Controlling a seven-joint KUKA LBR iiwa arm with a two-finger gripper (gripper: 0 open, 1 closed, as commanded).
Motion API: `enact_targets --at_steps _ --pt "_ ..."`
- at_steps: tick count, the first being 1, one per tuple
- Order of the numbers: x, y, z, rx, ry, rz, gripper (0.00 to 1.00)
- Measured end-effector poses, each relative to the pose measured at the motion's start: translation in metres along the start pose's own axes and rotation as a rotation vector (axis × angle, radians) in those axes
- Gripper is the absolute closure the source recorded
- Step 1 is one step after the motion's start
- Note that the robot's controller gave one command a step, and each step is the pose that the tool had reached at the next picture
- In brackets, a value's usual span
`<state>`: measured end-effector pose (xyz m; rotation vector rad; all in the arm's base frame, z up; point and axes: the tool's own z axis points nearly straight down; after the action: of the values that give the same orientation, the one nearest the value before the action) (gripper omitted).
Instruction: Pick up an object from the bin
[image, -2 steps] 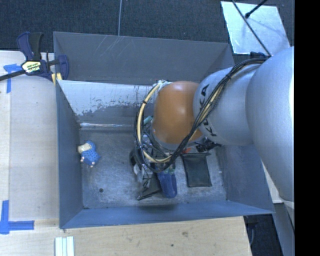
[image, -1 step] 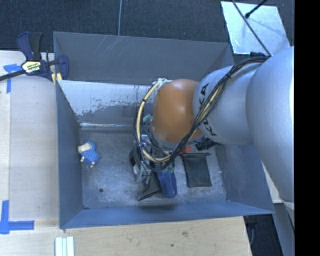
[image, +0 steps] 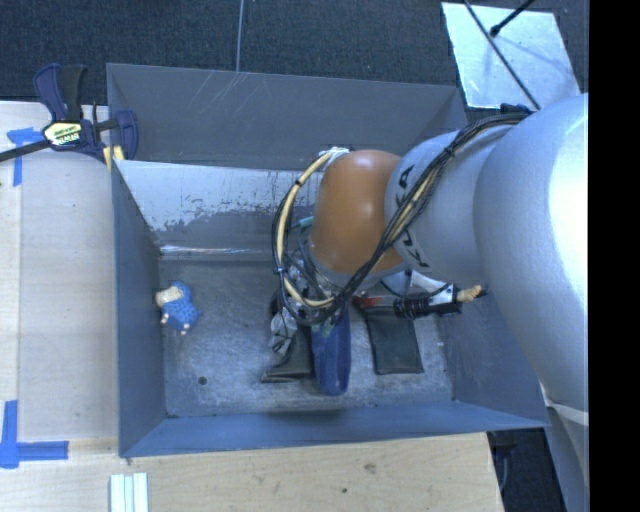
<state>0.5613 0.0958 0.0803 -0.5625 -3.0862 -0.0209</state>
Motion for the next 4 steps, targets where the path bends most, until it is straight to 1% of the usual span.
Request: enact_targets --at_steps 1,2,3,4 --pt "0.019 -0.002 -0.082 0.012 -0.01 -0.011 1.0" --pt "0.017 0.004 -0.117 0.009 -0.015 0.002 1.0" --pt "0.039 -0.05 -0.091 0.016 -0.003 -0.339 1.0" --pt "0.039 -0.043 -0.054 0.014 -0.004 -0.247 1.0"
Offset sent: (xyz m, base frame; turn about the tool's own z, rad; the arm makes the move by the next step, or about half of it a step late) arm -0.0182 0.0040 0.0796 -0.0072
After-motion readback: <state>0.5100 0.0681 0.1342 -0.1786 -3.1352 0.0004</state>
